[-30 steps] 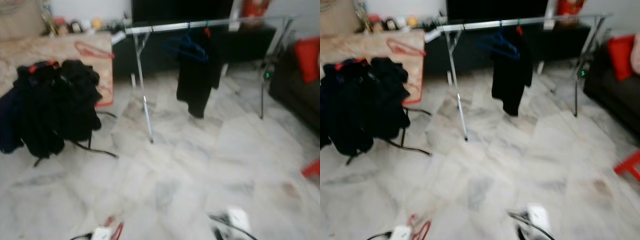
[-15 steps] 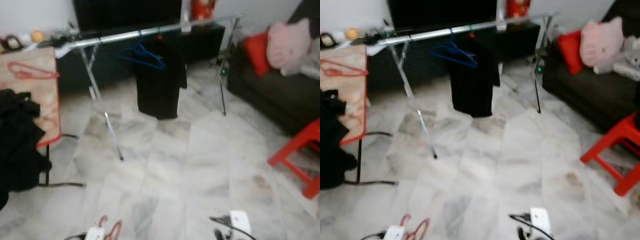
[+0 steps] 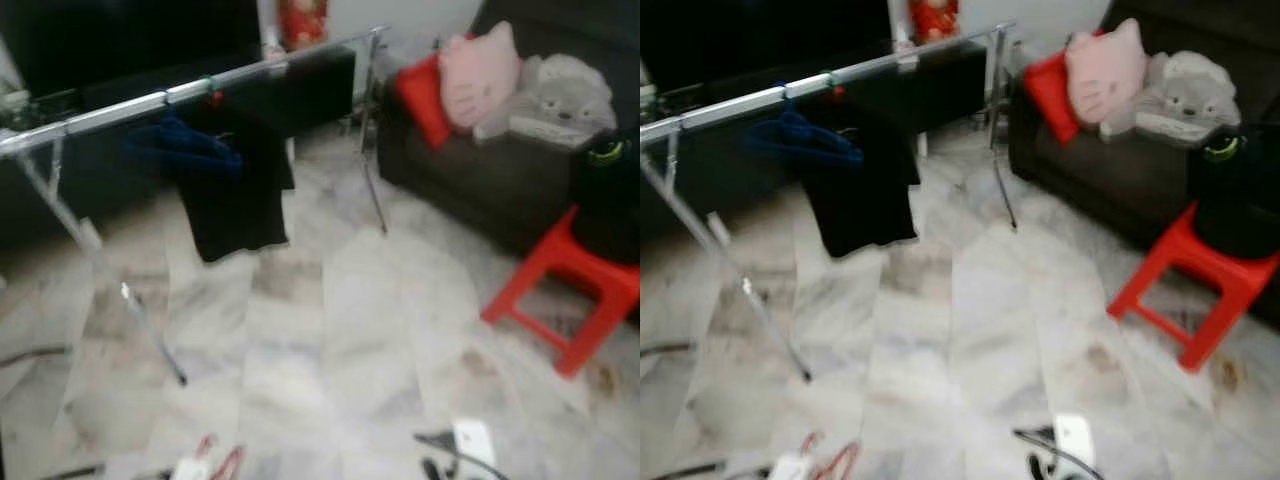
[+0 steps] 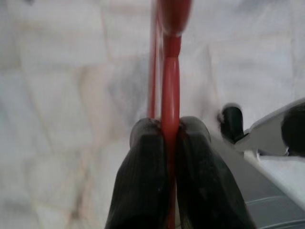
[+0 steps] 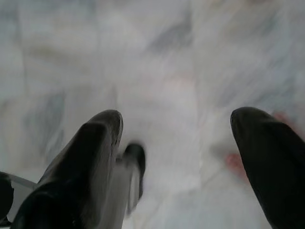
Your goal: Hang hanger
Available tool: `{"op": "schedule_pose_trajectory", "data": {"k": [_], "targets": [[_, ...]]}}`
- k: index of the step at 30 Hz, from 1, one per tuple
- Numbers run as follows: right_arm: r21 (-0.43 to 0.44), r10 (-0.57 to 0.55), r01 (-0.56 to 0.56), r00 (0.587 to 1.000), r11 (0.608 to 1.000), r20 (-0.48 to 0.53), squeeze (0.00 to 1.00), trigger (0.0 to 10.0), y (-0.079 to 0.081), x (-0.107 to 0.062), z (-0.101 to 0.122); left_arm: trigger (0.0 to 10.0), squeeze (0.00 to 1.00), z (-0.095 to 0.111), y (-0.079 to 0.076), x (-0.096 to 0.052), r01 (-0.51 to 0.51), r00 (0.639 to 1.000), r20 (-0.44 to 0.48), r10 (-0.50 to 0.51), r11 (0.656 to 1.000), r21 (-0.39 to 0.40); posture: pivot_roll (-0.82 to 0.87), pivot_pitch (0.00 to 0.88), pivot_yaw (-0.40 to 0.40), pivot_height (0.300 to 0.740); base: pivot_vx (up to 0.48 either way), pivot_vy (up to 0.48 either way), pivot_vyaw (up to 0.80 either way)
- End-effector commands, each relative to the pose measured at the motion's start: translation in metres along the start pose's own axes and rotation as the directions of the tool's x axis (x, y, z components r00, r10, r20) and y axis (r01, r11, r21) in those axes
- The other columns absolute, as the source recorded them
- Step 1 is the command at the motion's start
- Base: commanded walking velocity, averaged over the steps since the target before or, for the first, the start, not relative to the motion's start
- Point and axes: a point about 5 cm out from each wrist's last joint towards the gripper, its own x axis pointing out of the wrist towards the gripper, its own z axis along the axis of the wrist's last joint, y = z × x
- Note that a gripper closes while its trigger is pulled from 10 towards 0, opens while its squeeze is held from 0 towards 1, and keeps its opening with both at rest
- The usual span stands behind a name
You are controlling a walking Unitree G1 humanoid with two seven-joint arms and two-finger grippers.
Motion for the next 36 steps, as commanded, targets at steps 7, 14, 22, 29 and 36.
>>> {"op": "schedule_pose_trajectory", "data": {"k": [7, 14, 22, 29, 36], "targets": [[0.003, 0.021, -0.021, 1.0, 1.0, 0.007, 0.0, 10.0, 0.008, 0.001, 0.001, 10.0, 0.0, -0.016, 0.012, -0.005, -0.048, 0.998, -0.052, 0.047, 0.999, -0.011, 0.01, 0.0, -0.021, 0.716, 0.401, 0.0, -0.24], [0.012, 0.021, -0.021, 1.0, 1.0, 0.009, 0.0, 10.0, 0.009, 0.001, 0.001, 10.0, 0.0, -0.015, 0.019, -0.006, -0.057, 0.997, -0.049, 0.056, 0.998, -0.012, 0.01, 0.0, -0.021, 0.716, 0.398, 0.0, 0.0], [0.015, 0.02, -0.02, 1.0, 1.0, 0.011, 0.0, 10.0, 0.009, 0.001, 0.001, 10.0, 0.0, -0.014, 0.024, -0.007, -0.06, 0.997, -0.047, 0.059, 0.998, -0.015, 0.01, 0.0, -0.02, 0.716, 0.398, 0.0, 0.0], [0.017, 0.018, -0.018, 1.0, 1.0, 0.013, 0.0, 10.0, 0.009, 0.001, 0.001, 10.0, 0.0, -0.015, 0.025, -0.008, -0.06, 0.997, -0.047, 0.059, 0.998, -0.017, 0.01, 0.0, -0.02, 0.716, 0.396, 0.0, 0.0], [0.019, 0.017, -0.017, 1.0, 1.0, 0.013, 0.0, 10.0, 0.009, 0.001, 0.001, 10.0, 0.0, -0.014, 0.025, -0.007, -0.059, 0.997, -0.045, 0.059, 0.998, -0.017, 0.01, 0.0, -0.019, 0.716, 0.399, 0.0, 0.0]]}}
